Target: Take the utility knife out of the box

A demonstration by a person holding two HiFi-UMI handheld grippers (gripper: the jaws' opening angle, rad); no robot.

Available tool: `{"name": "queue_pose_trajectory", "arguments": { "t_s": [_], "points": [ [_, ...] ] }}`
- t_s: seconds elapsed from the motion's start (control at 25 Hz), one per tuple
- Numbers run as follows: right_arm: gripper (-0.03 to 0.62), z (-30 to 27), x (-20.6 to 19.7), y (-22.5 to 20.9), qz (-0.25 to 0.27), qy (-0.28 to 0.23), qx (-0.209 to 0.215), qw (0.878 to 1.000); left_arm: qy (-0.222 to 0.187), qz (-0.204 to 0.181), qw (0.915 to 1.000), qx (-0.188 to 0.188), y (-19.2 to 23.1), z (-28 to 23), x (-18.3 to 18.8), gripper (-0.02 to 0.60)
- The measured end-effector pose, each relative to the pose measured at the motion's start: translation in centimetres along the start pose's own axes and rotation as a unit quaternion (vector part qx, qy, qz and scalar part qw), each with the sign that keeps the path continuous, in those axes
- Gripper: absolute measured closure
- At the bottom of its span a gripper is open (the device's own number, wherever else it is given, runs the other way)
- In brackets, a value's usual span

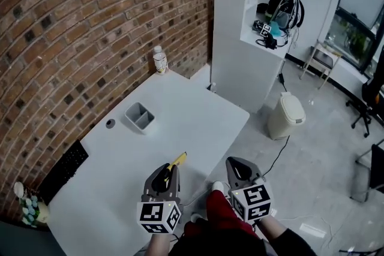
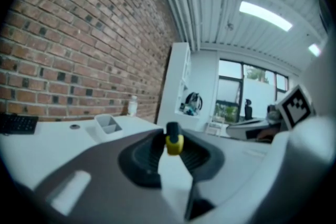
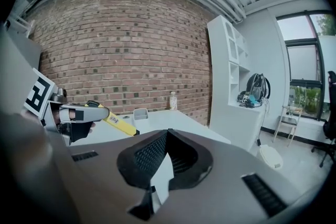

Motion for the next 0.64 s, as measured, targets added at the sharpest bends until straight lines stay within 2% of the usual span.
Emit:
{"name": "queue_pose_trajectory", "arguments": {
  "t_s": [0.64],
  "points": [
    [0.586,-1.5,-0.1,-1.3,-0.017,0.004,-0.007,1.0,-0.007,-0.011,0.9998,-0.017,0.0,-2.5,1.2,0.508]
  ]
}}
Point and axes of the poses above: the fingertips, and each gripper's own axes: z backward along the fingers, y to its left, x out of its top, the point moved 8 cm from there along z, backward along the fingers, and after that the axes turned 11 degrees about y, right-handed, at the moved point
